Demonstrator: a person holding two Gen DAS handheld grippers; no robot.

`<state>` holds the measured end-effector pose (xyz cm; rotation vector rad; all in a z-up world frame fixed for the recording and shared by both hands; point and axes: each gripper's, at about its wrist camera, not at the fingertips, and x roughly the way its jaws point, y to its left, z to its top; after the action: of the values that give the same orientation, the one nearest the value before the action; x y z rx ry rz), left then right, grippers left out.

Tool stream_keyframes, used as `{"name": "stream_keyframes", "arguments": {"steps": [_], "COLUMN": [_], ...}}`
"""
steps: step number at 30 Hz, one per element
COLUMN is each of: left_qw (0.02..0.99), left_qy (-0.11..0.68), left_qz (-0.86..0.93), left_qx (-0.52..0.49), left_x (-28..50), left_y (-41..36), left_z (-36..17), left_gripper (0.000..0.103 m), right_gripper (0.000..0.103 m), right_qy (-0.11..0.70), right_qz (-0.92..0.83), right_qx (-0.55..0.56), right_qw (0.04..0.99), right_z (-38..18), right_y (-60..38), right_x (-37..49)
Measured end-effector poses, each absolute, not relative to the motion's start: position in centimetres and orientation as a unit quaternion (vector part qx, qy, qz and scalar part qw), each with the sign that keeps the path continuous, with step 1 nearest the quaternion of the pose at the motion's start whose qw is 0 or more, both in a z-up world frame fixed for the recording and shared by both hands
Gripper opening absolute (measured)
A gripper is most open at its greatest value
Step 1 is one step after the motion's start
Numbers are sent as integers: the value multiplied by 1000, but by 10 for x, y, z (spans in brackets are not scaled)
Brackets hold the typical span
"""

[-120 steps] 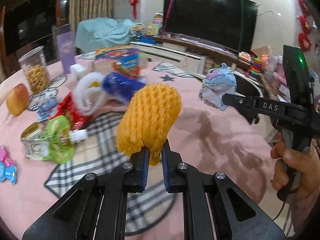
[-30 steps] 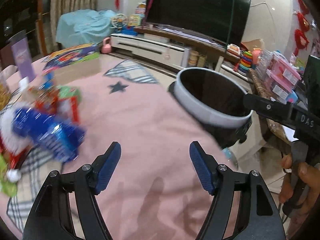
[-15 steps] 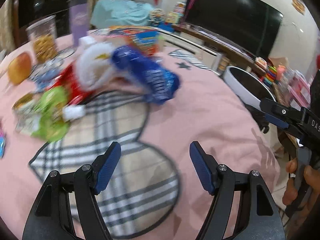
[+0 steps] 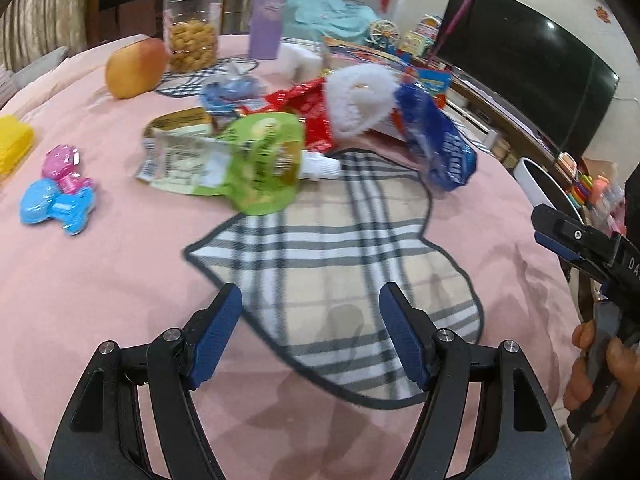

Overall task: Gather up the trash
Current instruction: 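Move both grippers back toward the items on the table, then grasp the green-and-white snack pouch with the left gripper while the right grasps the blue packet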

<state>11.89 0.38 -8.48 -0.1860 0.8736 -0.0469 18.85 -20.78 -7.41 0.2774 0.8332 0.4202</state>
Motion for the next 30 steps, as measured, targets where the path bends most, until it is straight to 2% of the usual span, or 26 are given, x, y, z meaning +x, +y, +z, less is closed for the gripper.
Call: {"name": "stream_keyframes", "arguments": {"steps": [4,12,24,26,28,29,30], "left_qw": [897,903,869,866,869,874,878], "left_qy": [428,402,414,414,412,407,403], "left_qz": [-9,35,43,39,26,20,14], "left_qx": [-110,-146,-269,-276,-273,-266,-258], "left_x": [123,142,188,192,195,195,196], "left_y": [18,50,97,97,93,89,86], "left_z": [-82,-69,-76,-78,-78,-76,-74], "left_gripper": [81,81,81,76,59,54,42], "right_gripper": [93,93,94,94,94,94,94], "right_qy": [400,393,390,384,386,387,386], "right_qz": [217,234,246,245,243,244,245], "right_qx": [115,91,74,76,75,75,77], "right_qw": [883,885,884,887,887,886,886], "right_z": [-77,-77,-82,-81,-83,-84,-84], "right_y": [-185,-159,-142,-141,-140,-139,-139], "right_x": [196,215,241,244,248,250,252]}}
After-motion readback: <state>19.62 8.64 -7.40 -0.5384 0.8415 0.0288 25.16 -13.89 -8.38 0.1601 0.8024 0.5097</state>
